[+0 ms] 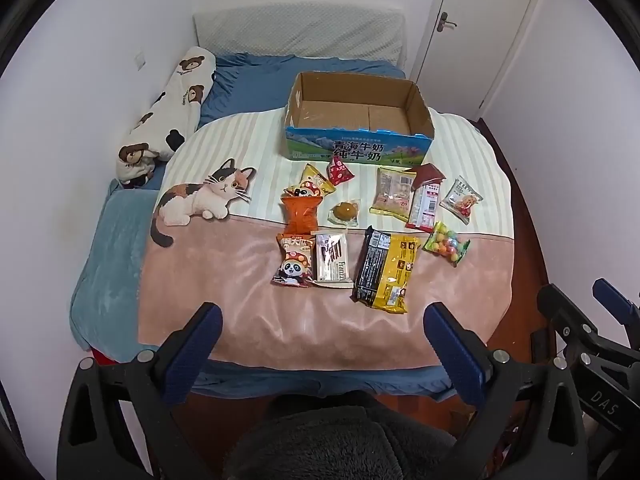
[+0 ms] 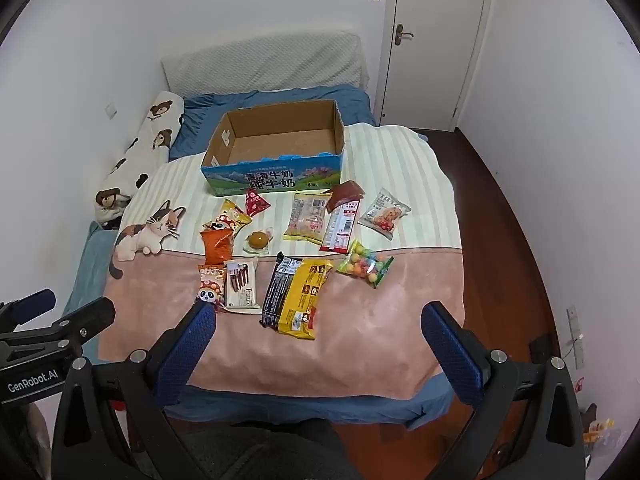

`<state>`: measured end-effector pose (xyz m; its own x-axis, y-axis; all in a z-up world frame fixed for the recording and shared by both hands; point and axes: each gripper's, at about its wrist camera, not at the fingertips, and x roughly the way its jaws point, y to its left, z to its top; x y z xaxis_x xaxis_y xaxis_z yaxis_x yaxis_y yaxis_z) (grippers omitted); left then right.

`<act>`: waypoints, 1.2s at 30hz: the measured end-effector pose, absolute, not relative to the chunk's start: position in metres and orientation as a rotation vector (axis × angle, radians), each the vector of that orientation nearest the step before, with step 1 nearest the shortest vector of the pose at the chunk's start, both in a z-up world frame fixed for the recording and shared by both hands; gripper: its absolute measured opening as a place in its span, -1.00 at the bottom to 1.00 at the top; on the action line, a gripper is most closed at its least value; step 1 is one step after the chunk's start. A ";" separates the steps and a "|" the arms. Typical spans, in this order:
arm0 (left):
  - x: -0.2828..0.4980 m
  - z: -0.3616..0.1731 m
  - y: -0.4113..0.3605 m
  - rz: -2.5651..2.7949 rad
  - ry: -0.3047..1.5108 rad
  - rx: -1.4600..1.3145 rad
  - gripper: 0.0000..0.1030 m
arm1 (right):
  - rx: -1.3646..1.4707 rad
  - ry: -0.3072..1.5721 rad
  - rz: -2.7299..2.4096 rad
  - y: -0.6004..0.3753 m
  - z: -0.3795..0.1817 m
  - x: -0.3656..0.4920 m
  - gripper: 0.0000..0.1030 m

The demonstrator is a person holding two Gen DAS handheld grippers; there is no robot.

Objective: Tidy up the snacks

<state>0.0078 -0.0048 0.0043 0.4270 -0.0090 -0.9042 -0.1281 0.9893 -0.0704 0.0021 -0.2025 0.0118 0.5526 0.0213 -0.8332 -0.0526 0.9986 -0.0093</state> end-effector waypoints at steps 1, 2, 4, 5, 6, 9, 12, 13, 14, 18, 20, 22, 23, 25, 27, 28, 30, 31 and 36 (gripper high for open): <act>0.009 0.004 -0.005 0.075 1.128 -0.132 1.00 | -0.034 0.984 0.043 -0.203 0.013 0.002 1.00; 0.002 0.007 -0.001 0.077 1.120 -0.137 1.00 | -0.034 0.984 0.043 -0.203 0.013 0.003 1.00; 0.003 0.008 0.000 0.079 1.119 -0.136 1.00 | -0.039 0.983 0.045 -0.203 0.014 0.003 1.00; 0.003 0.009 -0.001 0.079 1.118 -0.132 1.00 | -0.039 0.985 0.045 -0.203 0.014 0.004 1.00; 0.003 0.009 0.000 0.079 1.118 -0.128 1.00 | -0.039 0.986 0.045 -0.203 0.015 0.005 1.00; 0.005 0.011 -0.002 0.083 1.116 -0.110 1.00 | -0.043 0.983 0.043 -0.202 0.013 0.004 1.00; 0.006 0.011 -0.003 0.085 1.114 -0.103 1.00 | -0.045 0.982 0.043 -0.202 0.014 0.005 1.00; 0.005 0.010 -0.004 0.085 1.112 -0.102 1.00 | -0.045 0.980 0.042 -0.202 0.014 0.005 1.00; 0.006 0.011 -0.003 0.086 1.111 -0.101 1.00 | -0.045 0.980 0.042 -0.202 0.014 0.005 1.00; 0.006 0.011 -0.003 0.088 1.105 -0.096 1.00 | -0.044 0.979 0.041 -0.203 0.013 0.007 1.00; 0.007 0.011 -0.003 0.090 1.105 -0.093 1.00 | -0.044 0.979 0.042 -0.202 0.013 0.006 1.00; 0.008 0.011 -0.003 0.090 1.107 -0.092 1.00 | -0.047 0.977 0.042 -0.202 0.013 0.006 1.00; 0.007 0.011 -0.002 0.089 1.107 -0.092 1.00 | -0.047 0.977 0.043 -0.202 0.013 0.006 1.00; 0.007 0.011 -0.002 0.091 1.107 -0.090 1.00 | -0.046 0.978 0.042 -0.202 0.013 0.005 1.00; 0.006 0.011 -0.001 0.093 1.102 -0.091 1.00 | -0.045 0.977 0.041 -0.202 0.013 0.007 1.00; 0.007 0.010 -0.002 0.095 1.103 -0.088 1.00 | -0.045 0.977 0.041 -0.202 0.013 0.006 1.00; 0.007 0.010 -0.001 0.096 1.100 -0.086 1.00 | -0.040 0.977 0.040 -0.204 0.013 0.009 1.00; 0.007 0.010 -0.002 0.097 1.099 -0.083 1.00 | -0.041 0.977 0.039 -0.205 0.013 0.010 1.00; 0.008 0.010 -0.002 0.096 1.096 -0.081 1.00 | -0.043 0.976 0.040 -0.207 0.012 0.011 1.00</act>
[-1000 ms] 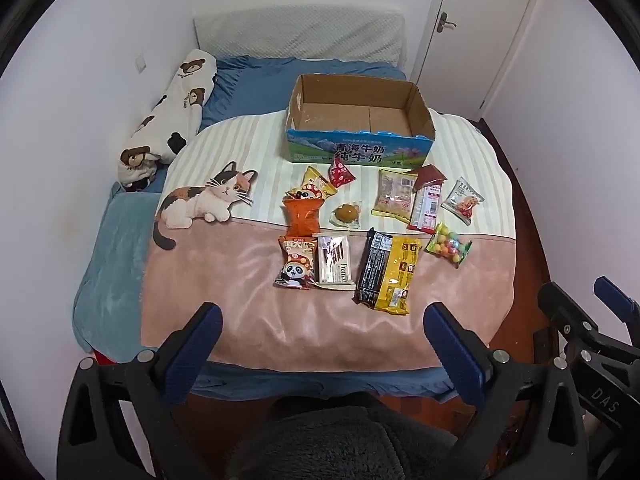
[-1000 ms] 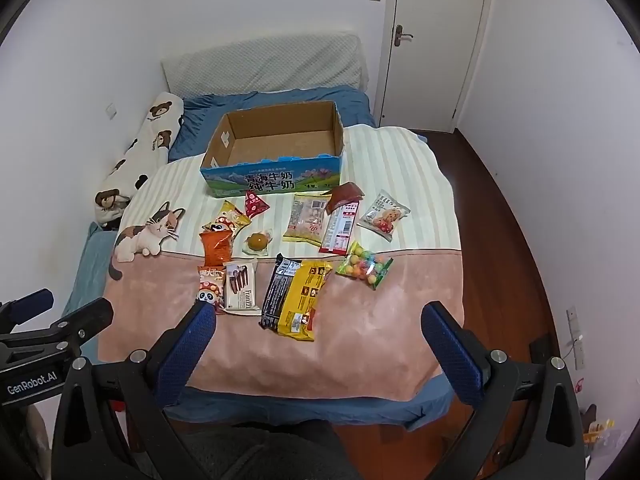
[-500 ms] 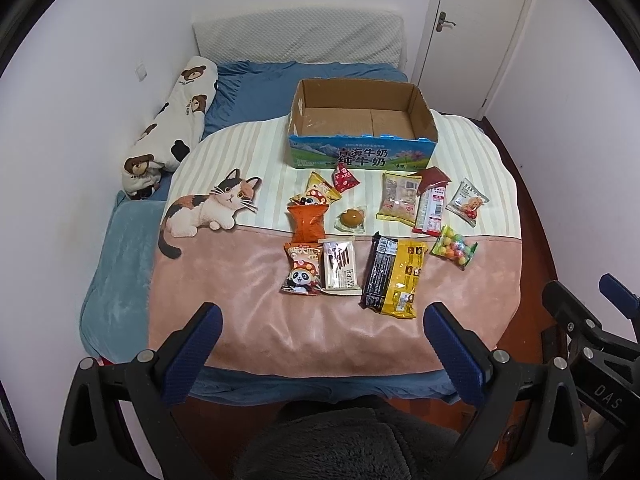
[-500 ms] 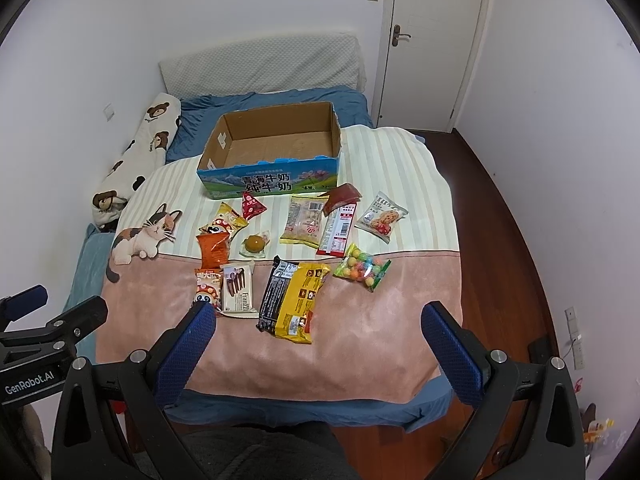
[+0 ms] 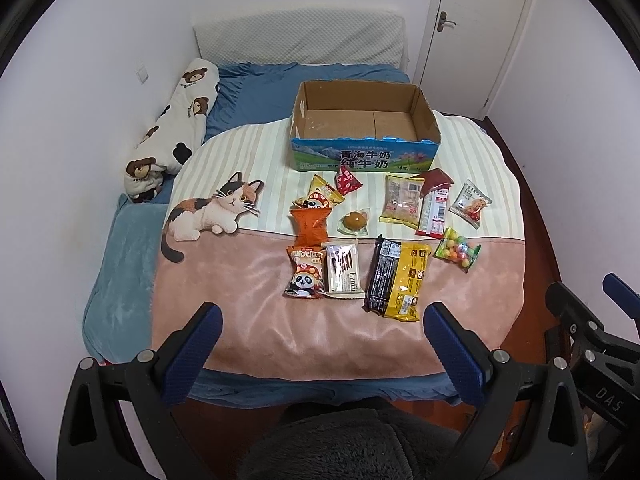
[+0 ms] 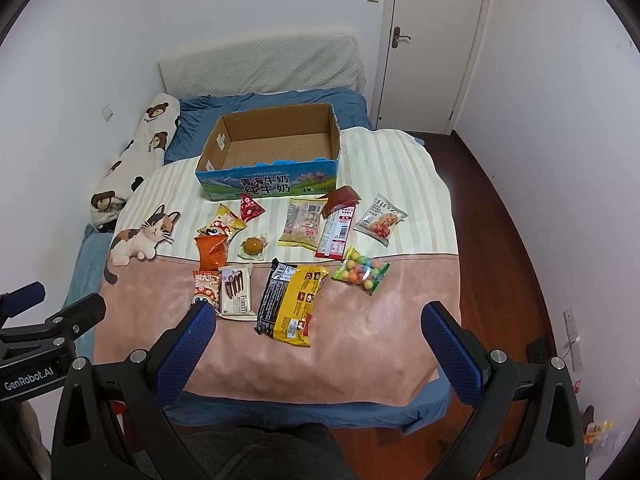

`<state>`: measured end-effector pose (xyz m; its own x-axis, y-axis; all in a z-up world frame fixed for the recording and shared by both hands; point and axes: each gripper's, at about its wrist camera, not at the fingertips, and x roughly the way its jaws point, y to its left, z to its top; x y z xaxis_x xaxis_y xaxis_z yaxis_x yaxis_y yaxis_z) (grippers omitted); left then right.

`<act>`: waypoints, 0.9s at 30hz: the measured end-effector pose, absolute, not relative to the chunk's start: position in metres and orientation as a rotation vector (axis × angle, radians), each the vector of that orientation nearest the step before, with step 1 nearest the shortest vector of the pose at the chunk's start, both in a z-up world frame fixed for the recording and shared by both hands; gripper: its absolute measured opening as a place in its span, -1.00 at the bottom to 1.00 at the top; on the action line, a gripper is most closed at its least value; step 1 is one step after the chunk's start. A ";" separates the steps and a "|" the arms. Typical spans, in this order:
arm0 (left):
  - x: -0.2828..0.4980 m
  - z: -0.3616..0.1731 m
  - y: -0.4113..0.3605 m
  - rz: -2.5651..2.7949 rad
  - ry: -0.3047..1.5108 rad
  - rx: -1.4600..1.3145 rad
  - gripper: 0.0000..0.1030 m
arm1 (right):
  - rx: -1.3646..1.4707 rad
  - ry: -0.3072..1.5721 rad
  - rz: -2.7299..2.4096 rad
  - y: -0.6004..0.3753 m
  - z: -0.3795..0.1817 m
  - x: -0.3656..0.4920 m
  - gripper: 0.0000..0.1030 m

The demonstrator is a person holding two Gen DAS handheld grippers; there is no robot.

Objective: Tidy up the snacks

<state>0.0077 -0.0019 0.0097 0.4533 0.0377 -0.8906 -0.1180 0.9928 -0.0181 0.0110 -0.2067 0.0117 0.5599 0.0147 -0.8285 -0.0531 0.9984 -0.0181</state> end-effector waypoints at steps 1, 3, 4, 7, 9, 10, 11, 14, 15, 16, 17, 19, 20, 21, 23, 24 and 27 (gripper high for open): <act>0.008 0.010 -0.002 0.097 1.095 -0.079 1.00 | -0.040 0.975 0.039 -0.206 0.011 0.010 1.00; 0.009 0.010 -0.002 0.098 1.096 -0.079 1.00 | -0.043 0.971 0.036 -0.206 0.011 0.011 1.00; 0.009 0.010 -0.001 0.099 1.095 -0.080 1.00 | -0.044 0.968 0.035 -0.207 0.012 0.012 1.00; 0.009 0.009 -0.002 0.098 1.096 -0.078 1.00 | -0.044 0.965 0.034 -0.205 0.011 0.013 1.00; 0.010 0.009 -0.001 0.102 1.098 -0.079 1.00 | -0.048 0.965 0.033 -0.205 0.011 0.013 1.00; 0.011 0.010 -0.001 0.103 1.098 -0.080 1.00 | -0.046 0.965 0.033 -0.205 0.011 0.013 1.00; 0.010 0.010 -0.001 0.104 1.096 -0.077 1.00 | -0.045 0.966 0.035 -0.206 0.011 0.015 1.00; 0.011 0.010 -0.001 0.105 1.094 -0.075 1.00 | -0.045 0.964 0.036 -0.204 0.011 0.012 1.00; 0.012 0.010 -0.001 0.107 1.094 -0.075 1.00 | -0.046 0.963 0.036 -0.203 0.011 0.012 1.00; 0.013 0.009 -0.001 0.108 1.095 -0.076 1.00 | -0.047 0.963 0.035 -0.203 0.011 0.013 1.00; 0.013 0.009 -0.001 0.108 1.097 -0.075 1.00 | -0.047 0.964 0.036 -0.203 0.011 0.013 1.00; 0.015 0.009 -0.001 0.111 1.098 -0.073 1.00 | -0.042 0.965 0.037 -0.204 0.011 0.013 1.00; 0.015 0.009 -0.001 0.112 1.100 -0.073 1.00 | -0.044 0.965 0.035 -0.202 0.011 0.013 1.00; 0.015 0.009 -0.001 0.112 1.100 -0.075 1.00 | -0.045 0.965 0.035 -0.202 0.011 0.013 1.00; 0.015 0.009 -0.001 0.111 1.100 -0.075 1.00 | -0.044 0.964 0.036 -0.202 0.011 0.013 1.00; 0.015 0.009 -0.001 0.112 1.099 -0.073 1.00 | -0.044 0.964 0.037 -0.202 0.011 0.014 1.00; 0.016 0.009 0.000 0.114 1.096 -0.076 1.00 | -0.043 0.964 0.037 -0.202 0.011 0.015 1.00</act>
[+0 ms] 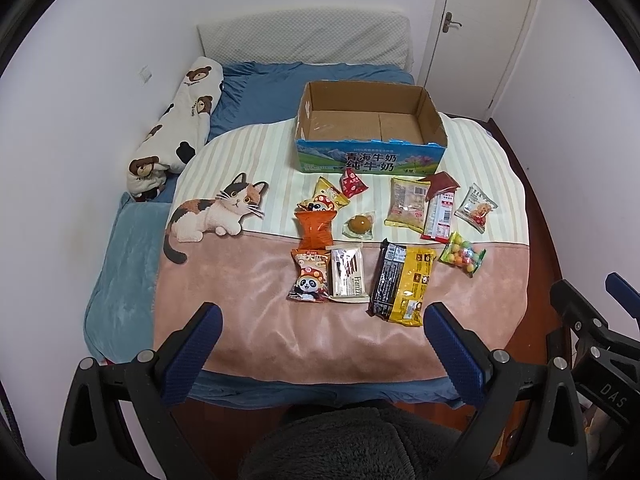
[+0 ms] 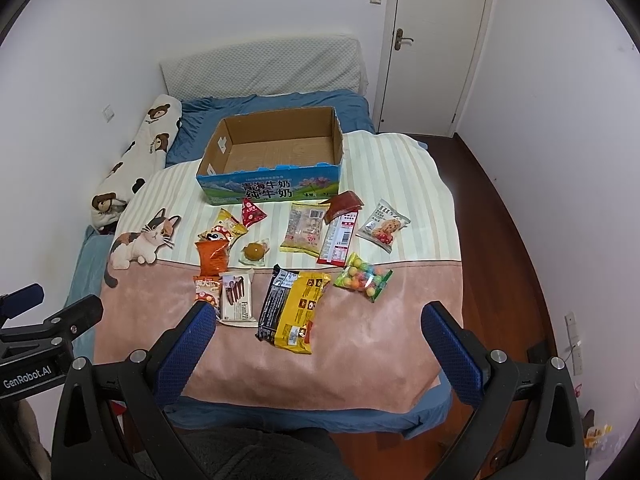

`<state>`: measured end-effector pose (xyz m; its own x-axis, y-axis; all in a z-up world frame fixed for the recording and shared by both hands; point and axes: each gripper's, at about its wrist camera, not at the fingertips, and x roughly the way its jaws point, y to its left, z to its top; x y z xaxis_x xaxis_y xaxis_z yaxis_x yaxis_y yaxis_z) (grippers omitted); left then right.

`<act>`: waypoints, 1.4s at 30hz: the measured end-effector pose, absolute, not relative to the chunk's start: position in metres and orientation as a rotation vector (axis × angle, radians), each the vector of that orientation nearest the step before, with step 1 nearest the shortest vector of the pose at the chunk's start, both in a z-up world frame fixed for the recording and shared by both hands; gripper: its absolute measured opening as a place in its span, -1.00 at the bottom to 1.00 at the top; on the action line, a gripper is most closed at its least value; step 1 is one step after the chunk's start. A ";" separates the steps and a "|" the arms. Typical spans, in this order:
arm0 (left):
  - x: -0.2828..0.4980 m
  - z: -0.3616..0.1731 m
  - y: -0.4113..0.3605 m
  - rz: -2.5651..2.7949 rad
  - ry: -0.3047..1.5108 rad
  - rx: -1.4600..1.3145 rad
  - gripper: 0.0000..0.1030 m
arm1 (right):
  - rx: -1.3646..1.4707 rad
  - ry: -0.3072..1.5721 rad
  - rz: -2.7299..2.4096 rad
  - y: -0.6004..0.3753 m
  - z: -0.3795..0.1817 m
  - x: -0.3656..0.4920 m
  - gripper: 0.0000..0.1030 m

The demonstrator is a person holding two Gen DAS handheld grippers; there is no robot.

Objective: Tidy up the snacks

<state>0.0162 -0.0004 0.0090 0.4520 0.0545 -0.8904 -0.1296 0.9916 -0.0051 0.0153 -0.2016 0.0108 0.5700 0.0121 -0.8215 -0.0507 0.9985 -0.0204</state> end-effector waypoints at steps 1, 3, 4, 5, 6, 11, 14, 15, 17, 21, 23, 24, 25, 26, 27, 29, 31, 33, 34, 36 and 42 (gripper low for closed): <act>0.016 0.009 0.000 0.114 1.095 -0.075 1.00 | -0.044 0.963 0.037 -0.201 0.011 0.017 1.00; 0.017 0.008 0.001 0.114 1.095 -0.077 1.00 | -0.043 0.964 0.038 -0.201 0.011 0.017 1.00; 0.018 0.008 0.001 0.114 1.096 -0.077 1.00 | -0.044 0.963 0.037 -0.201 0.011 0.017 1.00; 0.018 0.008 0.001 0.115 1.096 -0.077 1.00 | -0.044 0.963 0.037 -0.201 0.010 0.018 1.00; 0.017 0.008 0.001 0.115 1.096 -0.078 1.00 | -0.044 0.964 0.037 -0.201 0.010 0.018 1.00; 0.018 0.009 0.002 0.114 1.097 -0.079 1.00 | -0.045 0.966 0.039 -0.199 0.010 0.019 1.00; 0.018 0.008 0.003 0.114 1.096 -0.076 1.00 | -0.046 0.967 0.041 -0.198 0.010 0.020 1.00; 0.018 0.009 0.003 0.114 1.097 -0.078 1.00 | -0.045 0.968 0.041 -0.198 0.010 0.020 1.00; 0.018 0.008 0.003 0.118 1.099 -0.078 1.00 | -0.046 0.970 0.042 -0.196 0.009 0.022 1.00; 0.026 0.005 0.005 0.122 1.104 -0.080 1.00 | -0.042 0.973 0.044 -0.195 0.007 0.024 1.00; 0.031 0.000 0.007 0.138 1.094 -0.076 1.00 | -0.032 0.980 0.041 -0.194 0.002 0.027 1.00; 0.035 -0.005 0.008 0.151 1.090 -0.071 1.00 | -0.027 0.987 0.036 -0.195 -0.003 0.030 1.00; 0.037 -0.008 0.010 0.158 1.090 -0.070 1.00 | -0.017 1.000 0.033 -0.195 -0.009 0.034 1.00; 0.043 -0.017 0.013 0.176 1.092 -0.067 1.00 | -0.003 1.016 0.038 -0.196 -0.017 0.038 1.00; 0.048 -0.024 0.016 0.196 1.092 -0.062 1.00 | 0.012 1.038 0.036 -0.198 -0.028 0.044 1.00; 0.059 -0.042 0.022 0.228 1.108 -0.062 1.00 | 0.037 1.086 0.032 -0.201 -0.051 0.058 1.00; 0.068 -0.059 0.029 0.261 1.121 -0.058 1.00 | 0.063 1.130 0.024 -0.203 -0.077 0.070 1.00; 0.080 -0.082 0.036 0.283 1.157 -0.055 1.00 | 0.090 1.175 0.022 -0.203 -0.106 0.086 1.00; 0.088 -0.099 0.041 0.305 1.183 -0.050 1.00 | 0.103 1.193 0.015 -0.203 -0.122 0.093 1.00; 0.097 -0.121 0.046 0.313 1.227 -0.061 1.00 | 0.122 1.242 0.008 -0.200 -0.157 0.110 1.00; 0.126 -0.193 0.066 0.377 1.311 -0.106 1.00 | 0.141 1.382 -0.019 -0.179 -0.262 0.157 1.00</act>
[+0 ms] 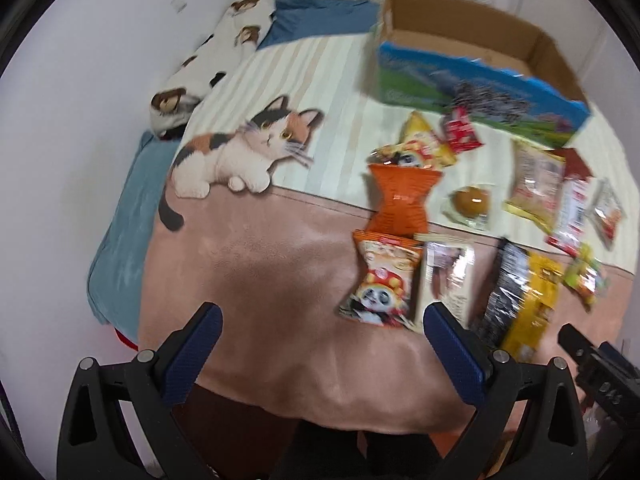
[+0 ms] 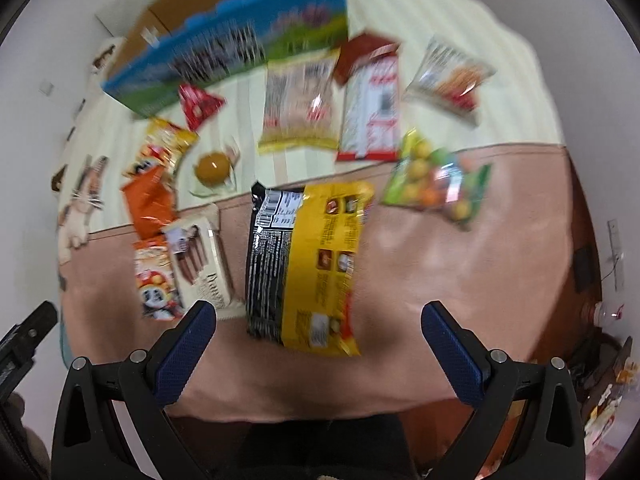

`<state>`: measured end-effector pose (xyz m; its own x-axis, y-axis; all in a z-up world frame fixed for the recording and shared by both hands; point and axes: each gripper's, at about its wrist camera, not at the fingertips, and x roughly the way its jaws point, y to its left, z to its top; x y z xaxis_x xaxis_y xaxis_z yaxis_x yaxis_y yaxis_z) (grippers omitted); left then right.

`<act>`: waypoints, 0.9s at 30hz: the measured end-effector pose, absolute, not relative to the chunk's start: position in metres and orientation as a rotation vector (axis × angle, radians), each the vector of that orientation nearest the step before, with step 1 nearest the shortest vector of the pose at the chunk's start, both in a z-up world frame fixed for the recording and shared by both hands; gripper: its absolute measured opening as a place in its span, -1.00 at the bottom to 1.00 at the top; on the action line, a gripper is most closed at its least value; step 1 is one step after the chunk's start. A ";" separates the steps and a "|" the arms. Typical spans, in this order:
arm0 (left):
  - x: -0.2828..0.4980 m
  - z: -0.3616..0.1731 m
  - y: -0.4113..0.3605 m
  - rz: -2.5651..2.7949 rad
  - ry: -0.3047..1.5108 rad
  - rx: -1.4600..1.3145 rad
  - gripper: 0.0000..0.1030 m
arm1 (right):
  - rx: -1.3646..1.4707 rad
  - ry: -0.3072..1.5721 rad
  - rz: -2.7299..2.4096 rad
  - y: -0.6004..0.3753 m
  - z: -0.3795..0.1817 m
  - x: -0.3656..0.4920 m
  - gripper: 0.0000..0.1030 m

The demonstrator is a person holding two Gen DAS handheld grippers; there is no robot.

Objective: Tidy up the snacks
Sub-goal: 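Grasp the white Franzzi cookie pack with left tool while right grasps black-yellow bag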

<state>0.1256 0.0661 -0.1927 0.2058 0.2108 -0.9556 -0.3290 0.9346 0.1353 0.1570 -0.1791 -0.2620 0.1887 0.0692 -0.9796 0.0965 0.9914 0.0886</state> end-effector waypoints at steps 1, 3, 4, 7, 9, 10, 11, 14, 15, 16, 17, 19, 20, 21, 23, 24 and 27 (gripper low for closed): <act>0.130 -0.200 0.068 0.378 1.322 -0.115 1.00 | 0.139 1.406 -0.032 -0.175 -0.278 0.163 1.00; 0.138 -0.214 0.071 0.386 1.336 -0.123 1.00 | 0.150 1.442 -0.037 -0.166 -0.308 0.174 1.00; 0.143 -0.221 0.072 0.390 1.340 -0.119 1.00 | 0.147 1.459 -0.050 -0.163 -0.320 0.177 1.00; 0.155 -0.238 0.072 0.386 1.357 -0.108 1.00 | 0.143 1.521 -0.068 -0.151 -0.358 0.188 1.00; 0.161 -0.248 0.070 0.364 1.381 -0.118 0.98 | 0.136 1.542 -0.079 -0.144 -0.379 0.193 1.00; 0.164 -0.252 0.069 0.350 1.394 -0.129 0.93 | 0.121 1.547 -0.092 -0.141 -0.386 0.194 1.00; 0.166 -0.256 0.066 0.338 1.407 -0.139 0.92 | 0.098 1.551 -0.097 -0.138 -0.392 0.194 1.00; 0.172 -0.264 0.053 0.282 1.416 -0.173 0.76 | 0.026 1.503 -0.079 -0.135 -0.397 0.190 0.81; 0.174 -0.266 0.047 0.259 1.422 -0.178 0.68 | 0.010 1.493 -0.064 -0.137 -0.395 0.186 0.72; 0.177 -0.270 0.040 0.234 1.435 -0.187 0.61 | 0.002 1.494 -0.059 -0.141 -0.394 0.183 0.70; 0.180 -0.274 0.034 0.210 1.450 -0.199 0.58 | 0.002 1.500 -0.064 -0.147 -0.393 0.181 0.70; 0.188 -0.290 0.016 0.156 1.495 -0.222 0.48 | 0.020 1.511 -0.063 -0.161 -0.392 0.176 0.70; 0.192 -0.300 0.007 0.130 1.523 -0.221 0.48 | 0.024 1.510 -0.066 -0.166 -0.391 0.175 0.70; 0.196 -0.310 -0.002 0.109 1.552 -0.216 0.48 | 0.024 1.512 -0.063 -0.170 -0.393 0.175 0.70; 0.204 -0.328 -0.016 0.097 1.588 -0.196 0.48 | 0.048 1.531 -0.037 -0.176 -0.400 0.175 0.71; 0.208 -0.338 -0.023 0.104 1.593 -0.169 0.48 | 0.064 1.540 -0.022 -0.178 -0.404 0.176 0.71; 0.213 -0.348 -0.030 0.124 1.573 -0.166 0.09 | 0.081 1.542 0.002 -0.180 -0.411 0.175 0.71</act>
<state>0.2125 -0.0297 -0.3482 -0.0044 -0.0269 -0.9996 -0.1833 0.9827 -0.0256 0.1749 -0.1798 -0.4111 0.0289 0.0525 -0.9982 0.0500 0.9973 0.0539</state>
